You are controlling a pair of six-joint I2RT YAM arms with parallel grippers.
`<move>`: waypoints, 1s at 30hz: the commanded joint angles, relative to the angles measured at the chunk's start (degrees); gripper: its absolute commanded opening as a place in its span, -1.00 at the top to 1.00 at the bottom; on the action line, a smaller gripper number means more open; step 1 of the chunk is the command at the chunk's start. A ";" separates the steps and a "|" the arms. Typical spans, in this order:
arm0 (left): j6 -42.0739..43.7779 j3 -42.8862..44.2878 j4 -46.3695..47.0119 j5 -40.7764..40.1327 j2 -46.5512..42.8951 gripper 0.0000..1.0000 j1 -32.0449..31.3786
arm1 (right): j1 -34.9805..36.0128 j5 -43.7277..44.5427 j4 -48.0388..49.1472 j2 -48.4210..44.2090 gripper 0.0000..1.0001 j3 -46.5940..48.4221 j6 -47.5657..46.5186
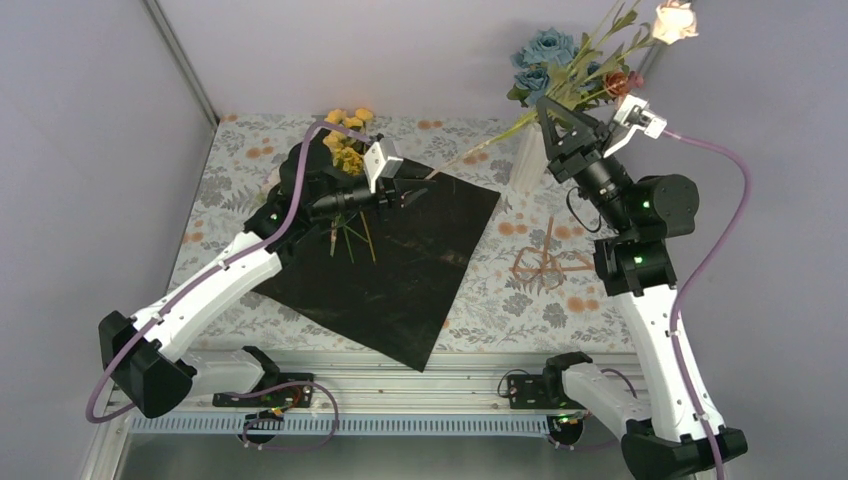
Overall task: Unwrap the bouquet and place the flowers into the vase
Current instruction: Insert the fake flower into the vase.
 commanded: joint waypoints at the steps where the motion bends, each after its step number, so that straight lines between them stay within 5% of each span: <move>1: 1.18 2.79 -4.79 -0.28 0.21 0.36 0.47 | -0.26 5.17 -6.92 2.08 0.93 7.42 -11.71; 6: 3.81 5.04 -9.91 -1.97 0.12 -0.36 0.47 | -0.20 16.03 -19.25 6.90 0.93 15.37 -22.00; 13: 7.59 6.24 -17.44 -10.44 -1.48 -0.78 0.54 | -0.21 34.73 -33.58 15.45 0.93 28.77 -36.01; 14: 8.16 6.43 -18.50 -11.70 -1.91 -0.98 0.56 | -0.26 37.17 -35.60 16.97 0.93 30.56 -37.77; 18: 10.35 7.22 -23.96 -16.73 -3.46 -1.00 0.49 | -0.22 45.70 -40.64 23.66 0.93 36.76 -43.12; 30: 12.18 0.01 -28.51 -25.70 -15.20 -1.00 0.51 | -0.11 55.61 -31.69 35.49 0.93 43.04 -52.81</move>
